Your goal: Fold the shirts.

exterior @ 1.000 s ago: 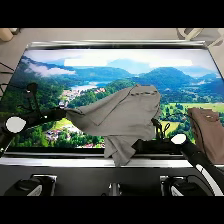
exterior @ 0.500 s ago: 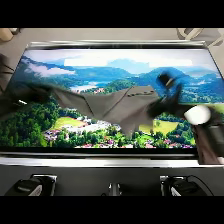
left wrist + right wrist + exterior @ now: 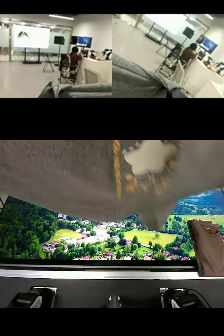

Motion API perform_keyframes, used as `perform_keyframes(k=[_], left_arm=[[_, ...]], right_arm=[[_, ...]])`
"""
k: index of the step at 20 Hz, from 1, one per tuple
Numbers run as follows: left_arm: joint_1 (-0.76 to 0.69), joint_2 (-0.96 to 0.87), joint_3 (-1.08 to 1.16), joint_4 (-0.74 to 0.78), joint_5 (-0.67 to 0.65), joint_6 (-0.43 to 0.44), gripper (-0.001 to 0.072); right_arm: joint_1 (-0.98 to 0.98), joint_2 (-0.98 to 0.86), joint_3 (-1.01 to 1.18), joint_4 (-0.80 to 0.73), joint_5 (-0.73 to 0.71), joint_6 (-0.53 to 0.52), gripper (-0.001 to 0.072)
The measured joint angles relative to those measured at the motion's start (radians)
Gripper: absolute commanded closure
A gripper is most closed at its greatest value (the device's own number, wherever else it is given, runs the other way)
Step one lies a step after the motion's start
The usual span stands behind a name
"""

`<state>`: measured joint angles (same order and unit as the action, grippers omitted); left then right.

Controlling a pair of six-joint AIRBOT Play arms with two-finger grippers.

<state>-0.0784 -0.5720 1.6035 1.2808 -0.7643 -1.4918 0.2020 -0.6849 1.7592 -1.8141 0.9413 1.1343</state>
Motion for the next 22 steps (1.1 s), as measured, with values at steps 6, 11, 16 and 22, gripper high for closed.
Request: perform_keyframes(k=[6, 11, 16, 22], left_arm=[[0.003, -0.048, 0.027, 0.074, -0.145, 0.008, 0.0680], [0.003, -0.214, -0.045, 0.170, -0.277, -0.007, 0.0679], [0.005, -0.505, -0.206, 0.212, -0.192, -0.097, 0.0678], [0.000, -0.840, -0.256, 0.048, -0.090, -0.281, 0.0518]], right_arm=[[0.000, -0.068, 0.039, -0.035, 0.132, -0.012, 0.0689], [0.000, -0.280, -0.041, -0.040, 0.277, -0.037, 0.0689], [0.000, -0.580, -0.236, -0.038, 0.090, 0.199, 0.0687], [-0.001, -0.831, -0.296, 0.061, -0.106, 0.449, 0.0611]])
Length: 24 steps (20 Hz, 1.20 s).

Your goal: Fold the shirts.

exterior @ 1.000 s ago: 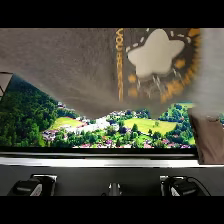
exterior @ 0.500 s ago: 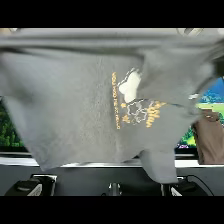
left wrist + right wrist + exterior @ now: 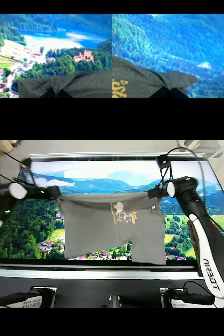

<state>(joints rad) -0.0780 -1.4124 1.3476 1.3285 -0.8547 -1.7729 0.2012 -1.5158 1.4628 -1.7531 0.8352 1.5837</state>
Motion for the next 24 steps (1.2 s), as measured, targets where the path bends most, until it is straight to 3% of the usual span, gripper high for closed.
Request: perform_keyframes(k=[1, 2, 4, 6, 8, 13, 17, 21, 24], left_arm=[[-0.001, -0.034, -0.001, -0.048, 0.004, -0.011, 0.0261], [0.000, -0.061, -0.002, -0.097, 0.010, -0.019, 0.0112], [0.020, -0.088, 0.009, -0.164, -0.014, -0.003, 0.0105], [0.064, -0.092, 0.033, -0.185, -0.115, 0.088, 0.0105], [0.127, -0.072, 0.035, -0.163, -0.268, 0.164, 0.0105], [0.278, 0.039, -0.195, -0.149, -0.487, 0.294, 0.0106], [0.312, 0.080, -0.438, -0.259, -0.462, 0.379, 0.0110], [0.288, 0.076, -0.566, -0.320, -0.382, 0.418, 0.0111], [0.256, 0.058, -0.595, -0.354, -0.342, 0.430, 0.0134]], right_arm=[[0.000, -0.016, -0.001, 0.008, -0.008, 0.014, 0.0461], [0.000, -0.023, 0.003, 0.008, -0.017, 0.019, 0.0397], [-0.010, -0.018, 0.030, -0.007, -0.019, -0.032, 0.0396], [-0.052, 0.011, 0.063, -0.020, 0.007, -0.143, 0.0373], [-0.137, 0.042, 0.082, -0.020, 0.070, -0.229, 0.0200], [-0.425, 0.033, 0.079, 0.155, 0.364, -0.445, 0.0171], [-0.542, 0.002, 0.020, 0.293, 0.518, -0.575, 0.0191], [-0.576, -0.007, -0.031, 0.358, 0.557, -0.630, 0.0189], [-0.582, -0.009, -0.068, 0.408, 0.564, -0.646, 0.0122]])
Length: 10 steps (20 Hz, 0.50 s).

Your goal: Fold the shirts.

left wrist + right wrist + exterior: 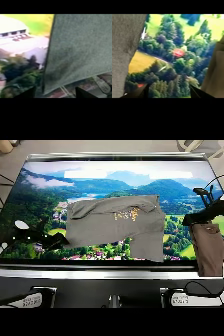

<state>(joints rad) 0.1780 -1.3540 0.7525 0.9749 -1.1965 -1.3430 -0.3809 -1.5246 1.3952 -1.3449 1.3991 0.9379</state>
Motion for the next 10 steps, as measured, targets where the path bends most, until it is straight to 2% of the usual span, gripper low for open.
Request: perform_keyframes(k=[1, 2, 3, 4, 10], left_arm=[[-0.015, -0.009, -0.006, -0.020, 0.009, 0.000, 0.0309], [-0.027, -0.014, -0.011, -0.014, 0.034, 0.000, 0.0462], [-0.038, -0.023, -0.014, -0.014, 0.053, -0.001, 0.0539], [-0.050, -0.025, -0.017, -0.016, 0.081, -0.002, 0.0683], [-0.072, -0.013, -0.010, -0.006, 0.146, -0.014, 0.0678]], right_arm=[[0.003, 0.000, -0.017, 0.018, -0.003, -0.004, 0.0086], [0.009, -0.001, -0.037, 0.033, -0.006, -0.005, 0.0089], [0.017, -0.001, -0.057, 0.050, -0.013, -0.008, 0.0090], [0.029, -0.003, -0.082, 0.073, -0.027, -0.013, 0.0092], [0.095, -0.092, -0.165, 0.220, -0.084, -0.034, 0.0168]])
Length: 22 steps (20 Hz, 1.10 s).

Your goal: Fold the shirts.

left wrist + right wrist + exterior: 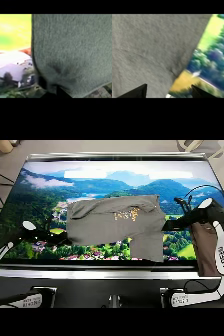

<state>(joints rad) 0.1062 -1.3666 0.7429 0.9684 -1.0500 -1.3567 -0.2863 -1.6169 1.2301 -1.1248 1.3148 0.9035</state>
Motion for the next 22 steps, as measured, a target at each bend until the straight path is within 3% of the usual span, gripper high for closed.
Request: perform_keyframes(k=[3, 4, 6, 10, 13, 18, 22], left_arm=[[-0.001, 0.038, 0.003, 0.005, 0.009, 0.000, 0.0678], [-0.003, 0.051, 0.003, 0.000, 0.008, 0.000, 0.0678], [-0.003, 0.074, 0.006, -0.003, 0.006, 0.000, 0.0679], [0.000, 0.131, 0.075, -0.005, 0.010, 0.012, 0.0681], [0.007, 0.233, 0.248, -0.002, 0.015, 0.018, 0.0680], [0.011, 0.460, 0.689, 0.021, 0.111, 0.019, 0.0680], [0.011, 0.615, 0.875, 0.046, 0.190, 0.019, 0.0680]], right_arm=[[0.009, -0.052, -0.010, 0.050, -0.025, 0.003, 0.0181], [0.011, -0.064, -0.010, 0.068, -0.026, 0.006, 0.0267], [0.014, -0.085, -0.014, 0.089, -0.032, 0.023, 0.0672], [0.016, -0.076, 0.025, 0.142, -0.031, -0.009, 0.0692], [0.016, 0.024, 0.162, 0.163, -0.013, -0.057, 0.0692], [0.016, 0.385, 0.528, 0.148, -0.109, -0.116, 0.0692], [0.015, 0.677, 0.644, 0.013, -0.244, -0.124, 0.0692]])
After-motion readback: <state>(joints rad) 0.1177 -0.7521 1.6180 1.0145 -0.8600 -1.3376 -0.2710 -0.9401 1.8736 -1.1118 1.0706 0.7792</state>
